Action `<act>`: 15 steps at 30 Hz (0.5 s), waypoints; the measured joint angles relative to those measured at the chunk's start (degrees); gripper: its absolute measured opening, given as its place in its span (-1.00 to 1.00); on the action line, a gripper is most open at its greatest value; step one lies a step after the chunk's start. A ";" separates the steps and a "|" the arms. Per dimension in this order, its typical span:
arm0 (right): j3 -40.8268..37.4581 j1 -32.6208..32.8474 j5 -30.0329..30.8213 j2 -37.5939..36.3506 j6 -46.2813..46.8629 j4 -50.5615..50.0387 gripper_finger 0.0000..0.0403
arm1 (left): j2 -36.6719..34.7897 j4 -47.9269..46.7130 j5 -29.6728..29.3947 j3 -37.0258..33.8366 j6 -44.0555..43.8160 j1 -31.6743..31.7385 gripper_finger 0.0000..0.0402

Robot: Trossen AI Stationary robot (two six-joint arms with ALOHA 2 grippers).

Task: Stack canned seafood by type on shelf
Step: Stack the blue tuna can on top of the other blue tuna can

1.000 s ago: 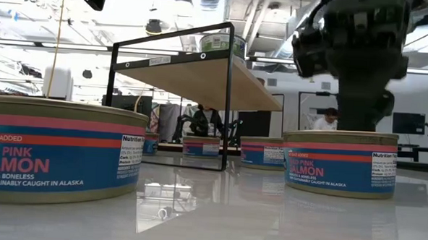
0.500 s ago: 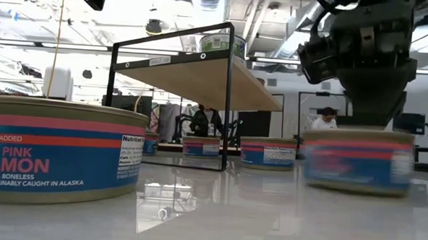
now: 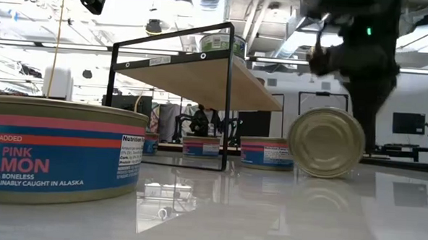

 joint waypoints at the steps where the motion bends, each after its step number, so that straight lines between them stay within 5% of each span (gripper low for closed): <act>1: 0.64 0.10 0.39 -1.05 -1.29 -0.82 -0.75 | 0.01 -0.33 0.23 0.00 0.00 -0.01 -0.20; 8: 4.80 6.59 3.35 -5.06 -9.85 6.11 -0.59 | 0.02 -0.19 -1.74 0.00 0.00 -0.01 -0.20; 15: 7.26 12.26 3.91 -1.40 -11.19 13.50 -0.05 | 0.02 1.53 -2.96 0.00 0.68 -0.02 -0.20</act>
